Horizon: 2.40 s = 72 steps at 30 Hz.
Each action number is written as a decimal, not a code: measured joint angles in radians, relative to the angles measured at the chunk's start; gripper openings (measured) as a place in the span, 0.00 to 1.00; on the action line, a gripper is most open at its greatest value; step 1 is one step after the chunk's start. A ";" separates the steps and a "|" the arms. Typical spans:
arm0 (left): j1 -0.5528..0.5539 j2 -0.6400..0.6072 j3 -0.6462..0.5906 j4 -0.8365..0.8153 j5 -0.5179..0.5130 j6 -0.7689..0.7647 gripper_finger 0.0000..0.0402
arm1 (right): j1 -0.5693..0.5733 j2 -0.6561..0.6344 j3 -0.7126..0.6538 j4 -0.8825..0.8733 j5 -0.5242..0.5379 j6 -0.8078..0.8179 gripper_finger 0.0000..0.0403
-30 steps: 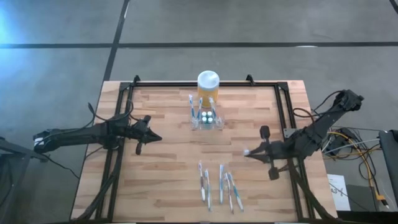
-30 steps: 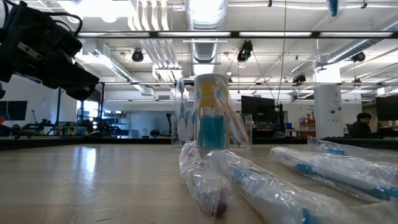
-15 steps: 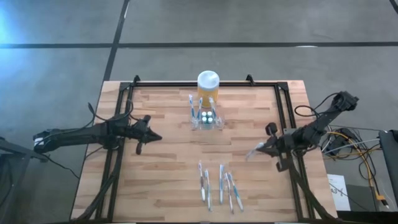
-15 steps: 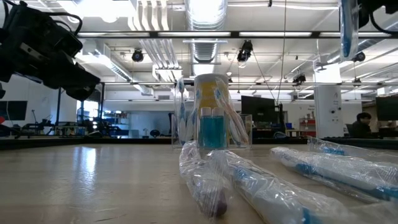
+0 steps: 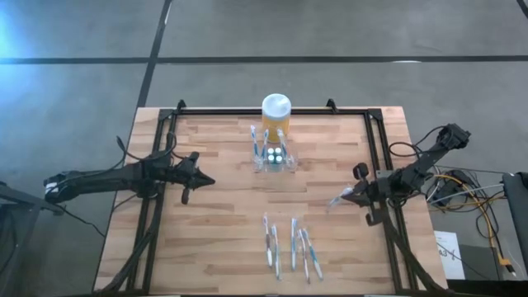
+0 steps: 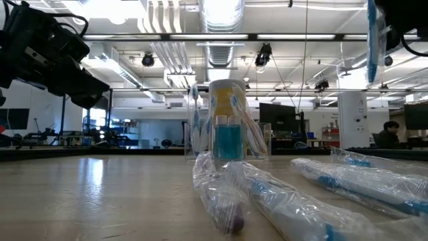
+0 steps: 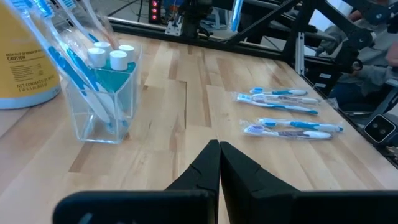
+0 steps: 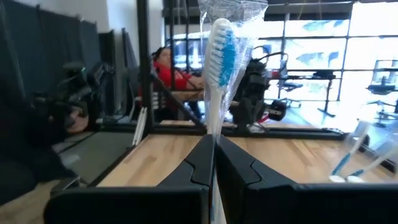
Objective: Pick & Place toothbrushing station
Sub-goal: Put the blue toothbrush into the transparent organizer
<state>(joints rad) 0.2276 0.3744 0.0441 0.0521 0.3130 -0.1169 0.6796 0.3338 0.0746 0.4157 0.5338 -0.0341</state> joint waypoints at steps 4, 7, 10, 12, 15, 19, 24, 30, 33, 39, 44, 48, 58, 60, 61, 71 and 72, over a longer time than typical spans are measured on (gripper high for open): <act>0.000 0.000 0.000 0.000 -0.001 -0.019 0.03 | -0.016 0.024 -0.005 0.134 0.102 0.004 0.02; 0.000 0.000 0.000 0.000 -0.001 -0.023 0.03 | -0.062 0.069 0.042 0.168 0.152 -0.013 0.02; 0.000 0.000 0.000 0.000 -0.006 -0.030 0.03 | -0.130 0.158 0.126 0.168 0.145 -0.040 0.02; 0.000 0.000 0.000 0.000 -0.013 -0.046 0.03 | -0.180 0.232 0.189 0.165 0.141 -0.063 0.02; 0.000 0.000 0.000 0.000 -0.018 -0.049 0.03 | -0.256 0.352 0.293 0.164 0.080 -0.102 0.02; 0.000 0.000 0.000 0.000 -0.019 -0.049 0.03 | -0.355 0.514 0.430 0.167 -0.009 -0.127 0.02; 0.000 0.000 0.000 0.000 -0.019 -0.049 0.03 | -0.464 0.686 0.539 0.164 -0.015 -0.130 0.02; 0.000 0.000 0.000 0.000 -0.019 -0.049 0.03 | -0.577 0.840 0.565 0.170 -0.020 -0.059 0.02; 0.000 0.000 0.000 0.000 -0.019 -0.048 0.03 | -0.622 0.912 0.553 0.212 -0.020 -0.008 0.02; 0.000 0.000 0.000 0.000 -0.019 -0.042 0.03 | -0.661 1.014 0.550 0.257 -0.009 0.024 0.02; 0.000 0.000 0.000 0.000 -0.019 -0.043 0.03 | -0.668 1.082 0.540 0.302 0.063 0.027 0.02; 0.000 0.000 0.000 0.000 -0.018 -0.050 0.03 | -0.677 1.108 0.506 0.349 0.071 0.045 0.02; 0.000 0.000 0.000 0.000 -0.019 -0.051 0.03 | -0.706 1.179 0.429 0.459 0.119 0.139 0.02; 0.000 0.000 0.000 0.000 -0.019 -0.052 0.03 | -0.708 1.196 0.427 0.454 0.121 0.148 0.02; 0.000 0.000 0.000 0.000 -0.019 -0.053 0.03 | -0.708 1.206 0.430 0.455 0.121 0.155 0.02; 0.000 0.001 0.000 0.000 -0.019 -0.057 0.03 | -0.706 1.318 0.472 0.447 0.137 0.188 0.02; 0.000 0.001 0.000 0.000 -0.019 -0.057 0.03 | -0.706 1.325 0.471 0.449 0.145 0.197 0.02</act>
<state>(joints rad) 0.2272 0.3752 0.0441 0.0517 0.2939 -0.1738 -0.0261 1.6593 0.5461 0.8650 0.6786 0.1627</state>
